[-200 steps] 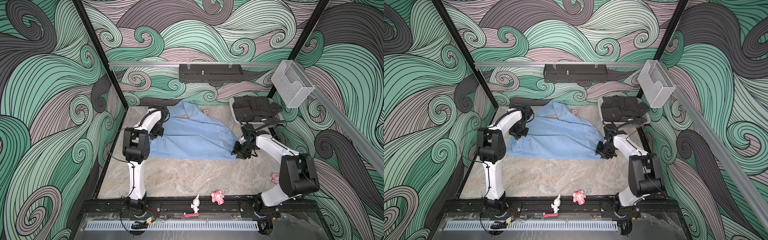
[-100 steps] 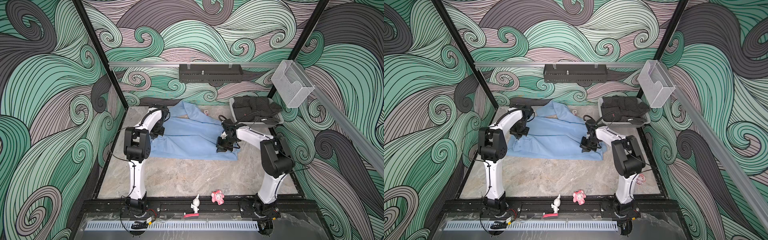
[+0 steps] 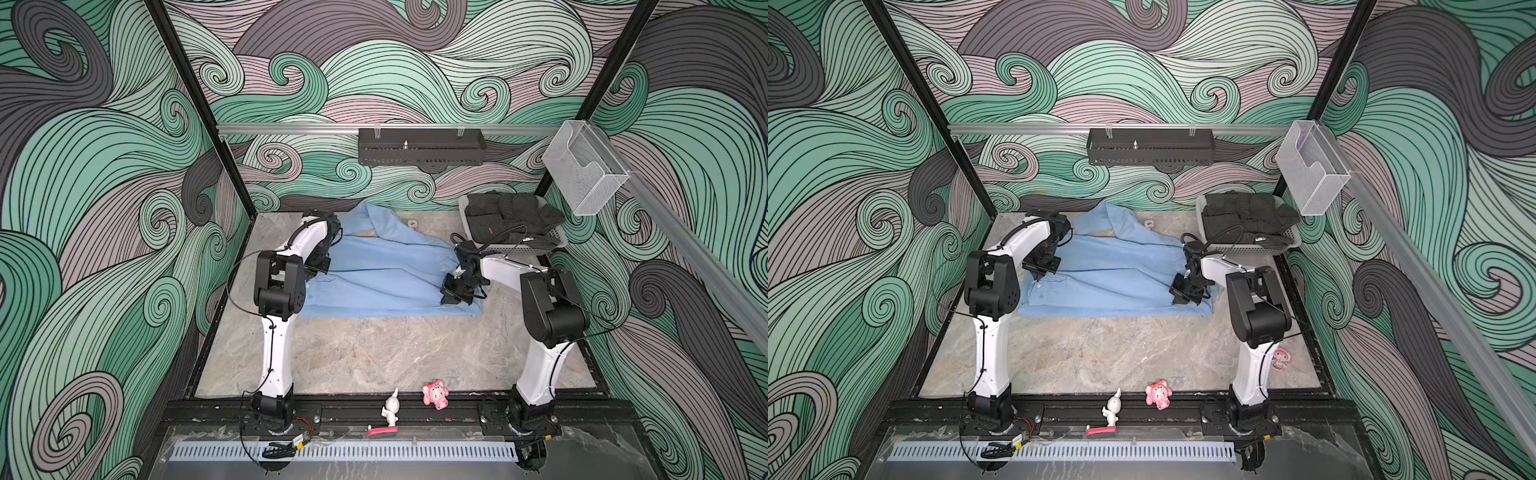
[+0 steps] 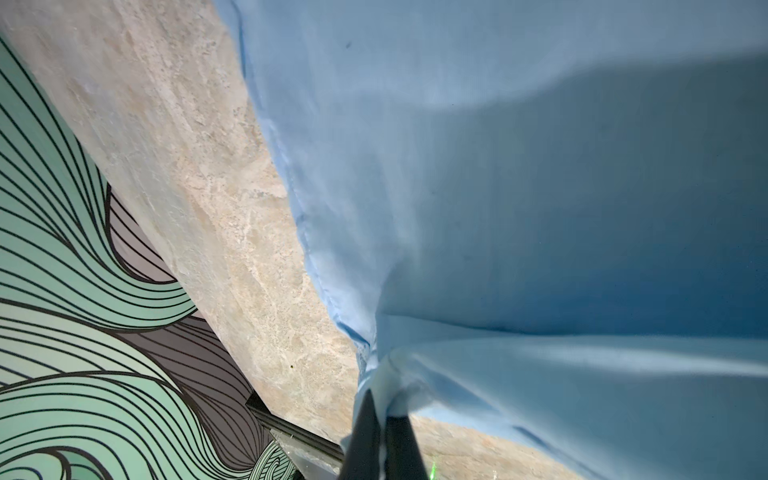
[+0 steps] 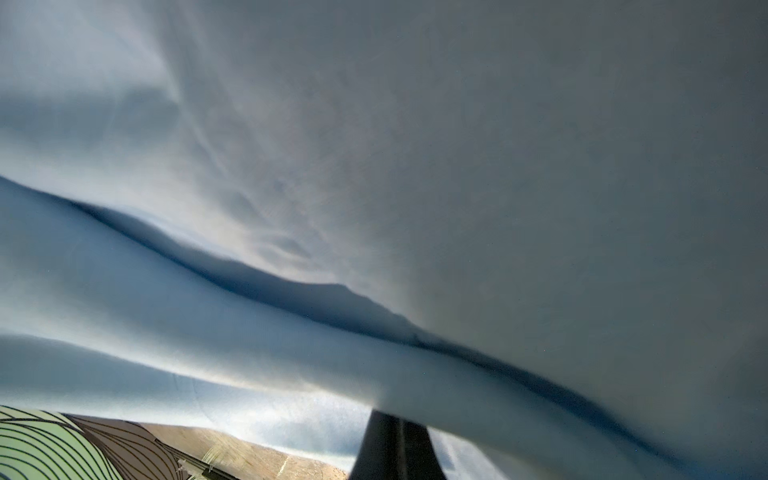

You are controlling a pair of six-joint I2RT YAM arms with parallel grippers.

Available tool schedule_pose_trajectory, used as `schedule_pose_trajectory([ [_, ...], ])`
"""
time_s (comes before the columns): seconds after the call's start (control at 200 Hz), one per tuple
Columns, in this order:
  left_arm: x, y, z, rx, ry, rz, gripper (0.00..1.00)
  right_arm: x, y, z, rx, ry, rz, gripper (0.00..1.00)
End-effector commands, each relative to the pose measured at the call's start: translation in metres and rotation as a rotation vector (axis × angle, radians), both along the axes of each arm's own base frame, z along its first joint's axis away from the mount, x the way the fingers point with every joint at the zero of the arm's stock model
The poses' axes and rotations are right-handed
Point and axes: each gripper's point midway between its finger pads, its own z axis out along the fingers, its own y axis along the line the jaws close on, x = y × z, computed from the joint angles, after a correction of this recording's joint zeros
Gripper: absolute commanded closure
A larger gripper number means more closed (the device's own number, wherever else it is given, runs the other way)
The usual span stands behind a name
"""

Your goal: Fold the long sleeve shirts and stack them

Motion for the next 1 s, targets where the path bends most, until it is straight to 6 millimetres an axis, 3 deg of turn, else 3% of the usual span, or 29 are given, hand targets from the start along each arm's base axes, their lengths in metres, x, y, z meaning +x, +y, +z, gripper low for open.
schedule_pose_trajectory([
  [0.0,-0.005,0.012,-0.002,0.067,0.074,-0.013,1.00,-0.020,-0.024,-0.022,-0.111,0.072,-0.017,1.00],
  [0.13,-0.006,0.012,-0.011,0.070,0.103,-0.010,1.00,-0.020,-0.023,-0.023,-0.108,0.073,-0.015,1.00],
  [0.2,-0.003,0.014,-0.006,0.087,0.088,-0.003,0.74,-0.019,-0.021,-0.021,-0.100,0.070,-0.011,1.00],
  [0.25,0.001,0.013,0.005,0.084,0.047,0.008,0.59,-0.017,-0.019,-0.018,-0.087,0.061,-0.004,1.00],
  [0.315,0.007,0.010,0.029,0.057,-0.044,0.026,0.50,-0.015,-0.015,-0.011,-0.072,0.043,0.012,0.98],
  [0.435,0.010,-0.013,0.077,-0.086,-0.230,0.061,0.44,-0.013,-0.003,0.009,-0.033,0.004,0.064,0.83],
  [0.51,0.005,-0.043,0.083,-0.254,-0.281,0.067,0.44,-0.011,0.004,0.023,-0.027,-0.025,0.096,0.73],
  [0.62,-0.007,-0.079,0.057,-0.459,-0.265,0.121,0.47,-0.005,0.013,0.038,-0.028,-0.062,0.125,0.68],
  [0.74,-0.020,-0.104,0.014,-0.590,-0.190,0.219,0.53,0.001,0.015,0.036,-0.043,-0.051,0.132,0.69],
  [0.846,-0.035,-0.106,-0.018,-0.591,-0.116,0.274,0.56,0.005,0.011,0.023,-0.077,-0.032,0.133,0.71],
  [0.996,-0.063,-0.075,-0.045,-0.451,-0.059,0.333,0.58,0.001,0.003,-0.003,-0.123,0.026,0.133,0.74],
])
